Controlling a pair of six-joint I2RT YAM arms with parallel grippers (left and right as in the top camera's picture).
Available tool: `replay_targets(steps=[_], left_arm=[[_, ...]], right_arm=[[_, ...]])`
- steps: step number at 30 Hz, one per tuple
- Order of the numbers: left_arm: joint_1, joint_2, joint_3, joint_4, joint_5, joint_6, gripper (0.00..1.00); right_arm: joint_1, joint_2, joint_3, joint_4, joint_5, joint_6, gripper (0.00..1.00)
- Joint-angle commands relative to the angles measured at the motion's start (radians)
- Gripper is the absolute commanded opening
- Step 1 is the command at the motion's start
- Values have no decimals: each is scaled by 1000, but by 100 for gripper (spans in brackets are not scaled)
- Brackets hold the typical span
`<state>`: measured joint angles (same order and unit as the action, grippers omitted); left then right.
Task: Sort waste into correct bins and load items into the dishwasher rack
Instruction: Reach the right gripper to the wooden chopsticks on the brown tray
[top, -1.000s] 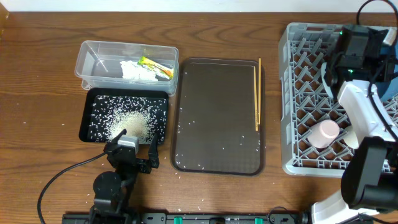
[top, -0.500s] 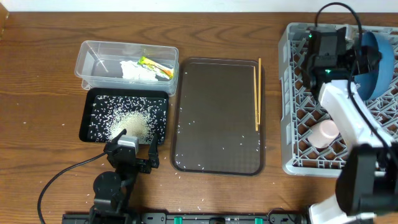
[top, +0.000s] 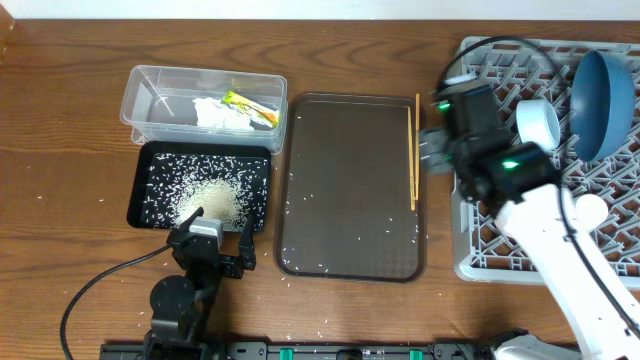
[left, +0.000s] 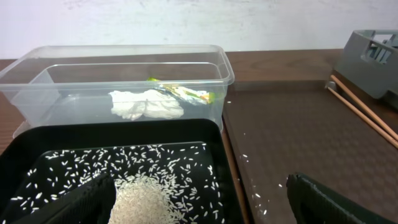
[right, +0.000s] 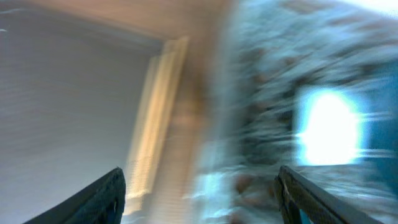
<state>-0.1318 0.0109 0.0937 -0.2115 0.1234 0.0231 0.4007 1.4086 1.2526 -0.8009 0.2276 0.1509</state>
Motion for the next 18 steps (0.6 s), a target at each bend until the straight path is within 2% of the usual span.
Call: replay_targets(steps=[1,5,9,11,18], left_arm=[[2,-7,-25,-7,-12,3,91],[2,-7,-25,-7,-12,3,91],[2,-7,-25,-7,-12,3,91],[2,-7,-25,-7,-12,3,90],[2,-7,-25,-7,-12,3,90]], right_arm=[[65,69,-28,-14,-203,325,72],[98,207,-34,34,-43,472,57],[76,325,-34,164,34,467,54],[59,379,-34,227,38,416,52],[2,513,-34,306,38,382,50]])
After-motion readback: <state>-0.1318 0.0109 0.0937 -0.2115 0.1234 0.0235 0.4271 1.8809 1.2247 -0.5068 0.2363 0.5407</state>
